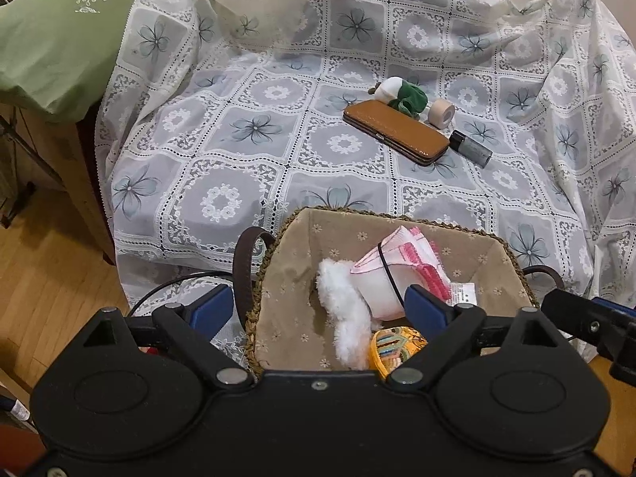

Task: Organize soft objects
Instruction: 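Withdraw both open tools from the basket toward the bed, then reach the left tool to the white-green plush toy and close on it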

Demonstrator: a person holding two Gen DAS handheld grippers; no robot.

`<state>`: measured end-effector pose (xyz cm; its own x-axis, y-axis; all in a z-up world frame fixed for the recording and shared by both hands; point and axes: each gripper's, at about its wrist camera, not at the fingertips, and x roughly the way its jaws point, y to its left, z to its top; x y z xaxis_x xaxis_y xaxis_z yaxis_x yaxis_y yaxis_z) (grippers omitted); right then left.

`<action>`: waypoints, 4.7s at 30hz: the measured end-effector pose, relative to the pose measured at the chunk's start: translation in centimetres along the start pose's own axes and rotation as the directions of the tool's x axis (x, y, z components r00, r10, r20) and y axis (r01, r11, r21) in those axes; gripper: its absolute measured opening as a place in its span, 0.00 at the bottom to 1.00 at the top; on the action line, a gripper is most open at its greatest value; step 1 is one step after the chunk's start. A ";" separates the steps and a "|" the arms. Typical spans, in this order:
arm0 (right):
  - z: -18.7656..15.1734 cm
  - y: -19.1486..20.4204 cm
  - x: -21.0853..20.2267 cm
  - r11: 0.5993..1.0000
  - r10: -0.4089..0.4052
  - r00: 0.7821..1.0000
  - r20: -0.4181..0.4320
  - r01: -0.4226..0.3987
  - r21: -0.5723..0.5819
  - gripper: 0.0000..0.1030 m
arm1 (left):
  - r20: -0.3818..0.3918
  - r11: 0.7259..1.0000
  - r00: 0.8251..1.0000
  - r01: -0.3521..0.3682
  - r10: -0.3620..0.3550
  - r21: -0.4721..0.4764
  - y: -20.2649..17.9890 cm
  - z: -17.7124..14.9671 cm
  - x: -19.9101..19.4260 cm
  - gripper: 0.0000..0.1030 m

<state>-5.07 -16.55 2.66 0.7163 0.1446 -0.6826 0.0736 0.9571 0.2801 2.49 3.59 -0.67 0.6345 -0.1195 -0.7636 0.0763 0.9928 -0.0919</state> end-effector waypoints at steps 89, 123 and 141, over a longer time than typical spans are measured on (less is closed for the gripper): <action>14.5 -9.1 22.5 0.955 -0.285 0.957 -0.050 0.288 0.069 0.90 | -0.029 0.982 0.999 -0.032 0.038 0.185 -3.5 16.0 17.1 0.93; 13.7 -8.7 26.9 0.934 -0.355 0.935 -0.007 0.354 -0.047 1.00 | 0.020 0.964 1.000 0.014 -0.020 0.267 -11.3 23.2 27.9 0.96; 14.4 -9.1 26.3 0.945 -0.326 0.944 -0.060 0.327 0.013 1.00 | 0.050 0.949 0.987 0.132 -0.153 0.287 -10.8 23.7 25.5 0.60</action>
<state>23.05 -25.06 -8.14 0.6106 -0.1605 -0.7755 0.3127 0.9485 0.0499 36.08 -10.23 -4.01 0.6534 -0.2694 -0.7075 0.3772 0.9261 -0.0042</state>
